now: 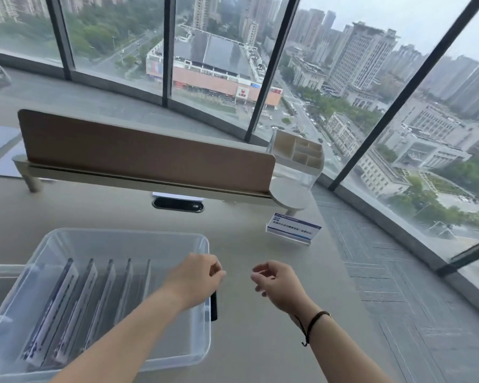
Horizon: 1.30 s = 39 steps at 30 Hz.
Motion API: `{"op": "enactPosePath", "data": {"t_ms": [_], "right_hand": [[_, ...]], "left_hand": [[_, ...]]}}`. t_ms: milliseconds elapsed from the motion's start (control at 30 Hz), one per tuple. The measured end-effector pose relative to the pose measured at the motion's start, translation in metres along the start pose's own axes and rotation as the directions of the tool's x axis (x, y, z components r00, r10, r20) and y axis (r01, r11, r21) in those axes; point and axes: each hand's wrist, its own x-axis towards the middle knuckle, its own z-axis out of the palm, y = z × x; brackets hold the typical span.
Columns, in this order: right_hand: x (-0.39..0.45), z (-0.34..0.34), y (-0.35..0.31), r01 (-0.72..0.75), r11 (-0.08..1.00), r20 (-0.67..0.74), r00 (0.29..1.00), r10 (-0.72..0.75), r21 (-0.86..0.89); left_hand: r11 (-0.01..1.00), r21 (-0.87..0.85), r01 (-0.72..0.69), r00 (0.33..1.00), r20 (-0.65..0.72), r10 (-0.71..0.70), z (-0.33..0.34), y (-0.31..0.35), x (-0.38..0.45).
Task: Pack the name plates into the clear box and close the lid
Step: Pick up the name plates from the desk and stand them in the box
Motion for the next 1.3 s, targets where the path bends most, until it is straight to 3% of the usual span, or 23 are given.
{"op": "enactPosePath", "data": {"t_ms": [367, 667, 1100, 1300], "right_hand": [[0.074, -0.119, 0.074, -0.021, 0.997, -0.114, 0.993, 0.030, 0.081], [0.176, -0.215, 0.152, -0.049, 0.998, -0.125, 0.991, 0.042, -0.051], [0.302, -0.238, 0.172, -0.036, 0.955, -0.143, 0.990, -0.007, -0.294], [0.335, -0.221, 0.191, -0.013, 0.939, -0.101, 0.995, -0.023, -0.345]], "left_hand": [[0.997, 0.072, -0.016, 1.000, 0.000, 0.016, 0.070, 0.097, 0.106], [0.994, 0.069, 0.084, 0.994, -0.069, -0.079, 0.133, 0.151, 0.218], [0.958, 0.276, 0.083, 0.993, 0.052, -0.101, 0.168, 0.157, 0.338], [0.873, 0.480, 0.088, 0.965, 0.178, -0.195, 0.196, 0.129, 0.372]]}}
